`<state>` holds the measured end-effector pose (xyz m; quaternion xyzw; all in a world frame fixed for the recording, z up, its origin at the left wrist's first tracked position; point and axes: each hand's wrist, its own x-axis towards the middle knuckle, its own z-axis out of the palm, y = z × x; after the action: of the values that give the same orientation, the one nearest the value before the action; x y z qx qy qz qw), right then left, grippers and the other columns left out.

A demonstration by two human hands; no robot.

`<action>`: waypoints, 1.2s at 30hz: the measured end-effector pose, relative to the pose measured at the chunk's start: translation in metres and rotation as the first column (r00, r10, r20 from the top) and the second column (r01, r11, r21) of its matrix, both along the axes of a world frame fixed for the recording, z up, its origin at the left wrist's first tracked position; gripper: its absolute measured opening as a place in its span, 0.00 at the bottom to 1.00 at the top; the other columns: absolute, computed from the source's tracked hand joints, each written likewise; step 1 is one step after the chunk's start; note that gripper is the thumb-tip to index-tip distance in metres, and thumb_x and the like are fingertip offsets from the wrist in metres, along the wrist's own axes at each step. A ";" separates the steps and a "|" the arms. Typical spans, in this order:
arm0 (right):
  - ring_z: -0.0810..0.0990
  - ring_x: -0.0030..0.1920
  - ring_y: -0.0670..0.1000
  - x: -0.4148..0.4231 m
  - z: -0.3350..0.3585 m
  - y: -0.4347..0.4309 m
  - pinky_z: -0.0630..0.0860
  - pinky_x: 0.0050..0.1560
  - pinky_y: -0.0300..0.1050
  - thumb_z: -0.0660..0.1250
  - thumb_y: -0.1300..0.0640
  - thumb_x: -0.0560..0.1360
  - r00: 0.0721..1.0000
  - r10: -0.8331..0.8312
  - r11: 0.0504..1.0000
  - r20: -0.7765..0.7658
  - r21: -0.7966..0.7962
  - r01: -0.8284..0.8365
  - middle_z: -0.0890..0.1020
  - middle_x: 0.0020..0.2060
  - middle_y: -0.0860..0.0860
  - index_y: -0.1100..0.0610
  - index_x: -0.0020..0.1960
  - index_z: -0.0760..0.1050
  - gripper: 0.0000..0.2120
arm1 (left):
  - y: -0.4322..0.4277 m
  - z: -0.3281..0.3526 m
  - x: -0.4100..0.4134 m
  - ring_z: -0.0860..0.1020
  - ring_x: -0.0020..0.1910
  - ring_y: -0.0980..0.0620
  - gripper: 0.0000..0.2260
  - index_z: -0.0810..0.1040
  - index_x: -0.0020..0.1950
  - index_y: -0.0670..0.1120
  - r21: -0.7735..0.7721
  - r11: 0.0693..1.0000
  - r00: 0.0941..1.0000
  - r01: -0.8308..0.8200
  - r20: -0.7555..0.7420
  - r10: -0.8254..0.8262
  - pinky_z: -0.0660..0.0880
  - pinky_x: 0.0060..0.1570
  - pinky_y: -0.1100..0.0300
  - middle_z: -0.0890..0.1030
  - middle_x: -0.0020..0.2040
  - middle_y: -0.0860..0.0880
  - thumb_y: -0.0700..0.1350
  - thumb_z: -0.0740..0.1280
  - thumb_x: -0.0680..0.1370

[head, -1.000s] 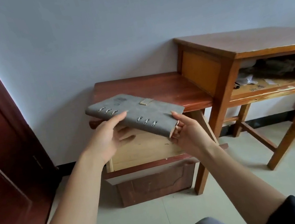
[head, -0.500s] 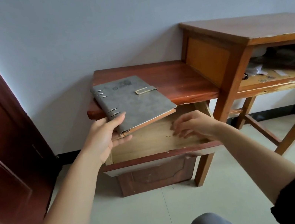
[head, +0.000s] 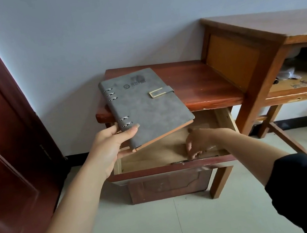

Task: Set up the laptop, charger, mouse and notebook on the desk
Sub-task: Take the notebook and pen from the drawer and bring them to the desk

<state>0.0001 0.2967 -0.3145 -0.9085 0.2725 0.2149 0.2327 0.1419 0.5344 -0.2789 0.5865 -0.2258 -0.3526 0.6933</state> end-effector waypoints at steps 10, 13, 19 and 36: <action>0.77 0.41 0.51 0.019 -0.002 0.009 0.71 0.36 0.40 0.77 0.55 0.64 0.956 0.260 0.914 -0.139 -0.283 -0.290 0.76 0.34 0.45 0.50 0.42 0.79 0.10 | 0.001 0.011 0.001 0.83 0.42 0.59 0.12 0.84 0.51 0.45 0.026 1.000 1.000 0.011 -0.003 -0.011 0.79 0.32 0.61 0.86 0.48 0.52 0.45 0.75 0.69; 0.76 0.42 0.54 0.023 -0.005 0.010 0.72 0.38 0.43 0.77 0.59 0.63 0.932 0.266 0.865 -0.245 -0.366 -0.343 0.73 0.33 0.47 0.53 0.44 0.76 0.13 | 0.001 0.011 -0.001 0.83 0.41 0.57 0.12 0.84 0.52 0.44 0.027 1.000 1.000 -0.005 -0.014 0.006 0.79 0.33 0.61 0.86 0.48 0.51 0.45 0.74 0.70; 0.77 0.45 0.55 0.017 -0.011 0.004 0.71 0.40 0.43 0.74 0.54 0.66 0.961 0.239 0.868 -0.141 -0.414 -0.276 0.80 0.46 0.54 0.56 0.50 0.76 0.15 | 0.000 0.004 -0.002 0.83 0.45 0.53 0.09 0.85 0.50 0.46 0.011 1.000 0.998 -0.028 -0.064 0.028 0.80 0.35 0.59 0.86 0.50 0.50 0.44 0.74 0.71; 0.80 0.44 0.59 -0.076 -0.008 0.099 0.72 0.38 0.49 0.60 0.42 0.78 0.920 0.311 0.720 0.238 -0.691 -0.064 0.79 0.48 0.52 0.55 0.57 0.71 0.18 | -0.014 0.011 -0.010 0.85 0.38 0.53 0.05 0.82 0.44 0.45 -0.115 0.985 0.936 -0.128 -0.344 0.081 0.80 0.29 0.59 0.86 0.40 0.50 0.36 0.68 0.73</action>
<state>-0.0756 0.3962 -0.3224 -0.9765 0.1926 -0.0339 -0.0903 0.1316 0.5199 -0.2681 0.4802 -0.0955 -0.3943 0.7777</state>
